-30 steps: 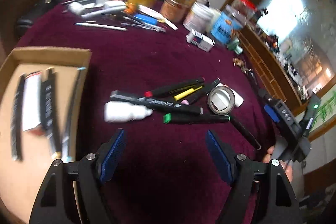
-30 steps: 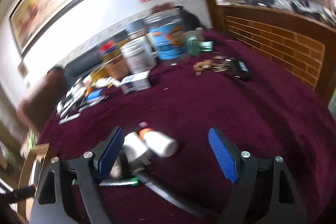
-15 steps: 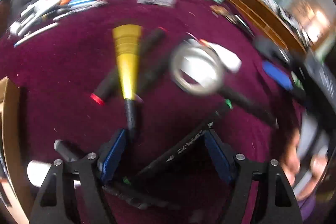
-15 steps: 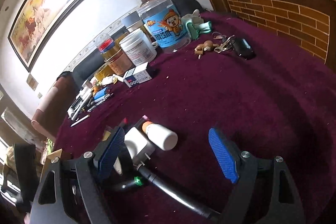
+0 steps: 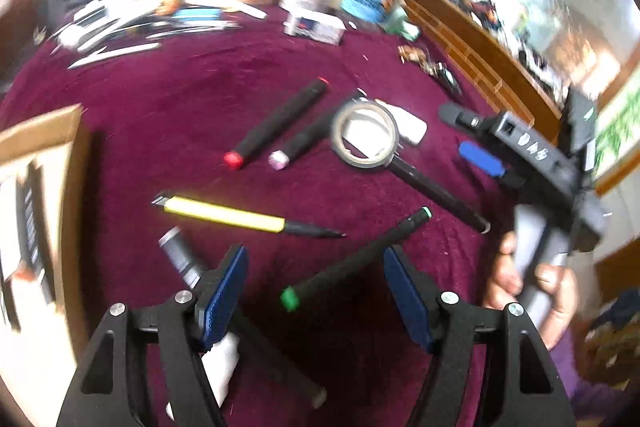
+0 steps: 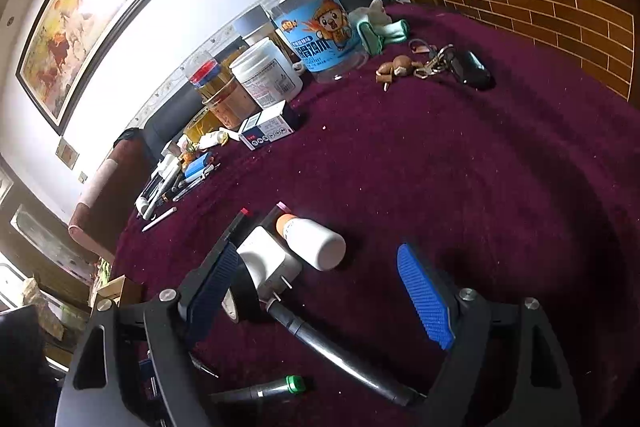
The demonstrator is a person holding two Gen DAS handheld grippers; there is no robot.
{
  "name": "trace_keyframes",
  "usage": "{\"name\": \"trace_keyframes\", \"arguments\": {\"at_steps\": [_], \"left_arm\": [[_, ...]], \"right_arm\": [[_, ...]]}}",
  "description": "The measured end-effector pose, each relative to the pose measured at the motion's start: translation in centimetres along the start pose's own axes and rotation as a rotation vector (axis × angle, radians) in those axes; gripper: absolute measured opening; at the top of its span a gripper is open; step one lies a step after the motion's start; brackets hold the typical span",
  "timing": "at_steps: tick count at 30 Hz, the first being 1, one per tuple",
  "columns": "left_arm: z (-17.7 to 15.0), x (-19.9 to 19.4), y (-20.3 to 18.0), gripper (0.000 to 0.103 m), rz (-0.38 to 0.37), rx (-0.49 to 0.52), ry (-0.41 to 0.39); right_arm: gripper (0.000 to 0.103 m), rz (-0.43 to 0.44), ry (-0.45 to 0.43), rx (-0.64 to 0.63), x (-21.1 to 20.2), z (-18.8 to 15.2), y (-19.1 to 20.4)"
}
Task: Organize rigid objects
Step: 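Grasp another black marker with the left tool while the right tool grasps the white glue bottle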
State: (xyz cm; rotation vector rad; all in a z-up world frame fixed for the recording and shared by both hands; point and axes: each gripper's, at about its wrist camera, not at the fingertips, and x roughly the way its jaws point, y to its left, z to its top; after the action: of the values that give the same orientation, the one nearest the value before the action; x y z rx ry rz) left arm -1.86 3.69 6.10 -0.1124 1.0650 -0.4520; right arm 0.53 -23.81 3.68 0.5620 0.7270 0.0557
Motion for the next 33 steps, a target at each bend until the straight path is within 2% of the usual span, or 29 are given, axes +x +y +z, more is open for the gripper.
{"name": "trace_keyframes", "arguments": {"at_steps": [2,6,7,11,13,15,17,18,19,20,21,24,27,31,33], "left_arm": [[-1.4,-1.6,0.9,0.074,0.008,-0.033,-0.013],[-3.3,-2.0,1.6,0.074,0.119,-0.039,-0.005],[-3.5,-1.6,1.9,0.075,0.131,-0.054,0.006],[-2.9,0.8,2.7,0.074,0.1,-0.141,0.034],[-2.7,2.3,2.4,0.074,0.123,-0.14,0.037],[-2.7,3.2,1.4,0.074,0.168,-0.087,0.015],[-2.9,3.9,-0.4,0.055,0.233,0.009,-0.011],[-3.0,4.0,-0.8,0.028,0.248,0.034,-0.016],[-3.0,4.0,-0.9,0.016,0.242,0.039,-0.018],[-2.9,3.9,-0.5,0.014,0.214,0.02,-0.016],[-2.9,3.6,0.2,0.014,0.18,-0.012,-0.018],[-3.1,2.3,1.4,0.014,0.156,-0.051,-0.057],[-3.5,-1.2,1.6,0.014,0.075,-0.066,-0.161],[-4.3,-5.7,1.9,0.014,0.024,-0.079,-0.269],[-4.8,-7.2,2.5,0.014,-0.002,-0.096,-0.298]], "right_arm": [[0.082,-0.002,0.004,-0.004,0.1,0.0,0.1],[0.082,-0.011,0.013,-0.021,0.3,-0.3,0.5],[0.082,-0.011,0.015,-0.022,0.3,-0.3,0.5],[0.082,-0.025,0.013,-0.033,0.3,-0.4,0.6],[0.082,-0.034,0.012,-0.035,0.3,-0.5,0.6],[0.082,-0.036,0.016,-0.032,0.4,-0.5,0.5],[0.082,-0.034,0.025,-0.029,0.6,-0.5,0.5],[0.082,-0.036,0.027,-0.033,0.7,-0.5,0.5],[0.082,-0.038,0.029,-0.039,0.8,-0.5,0.6],[0.082,-0.039,0.029,-0.042,0.8,-0.5,0.6],[0.082,-0.041,0.029,-0.046,0.9,-0.5,0.7],[0.082,-0.049,0.031,-0.054,1.0,-0.6,0.8],[0.082,-0.04,0.031,-0.065,1.1,-0.7,0.9],[0.082,-0.038,0.018,-0.119,1.1,-0.9,1.9],[0.082,-0.015,0.019,-0.14,1.0,-1.1,2.4]]}}
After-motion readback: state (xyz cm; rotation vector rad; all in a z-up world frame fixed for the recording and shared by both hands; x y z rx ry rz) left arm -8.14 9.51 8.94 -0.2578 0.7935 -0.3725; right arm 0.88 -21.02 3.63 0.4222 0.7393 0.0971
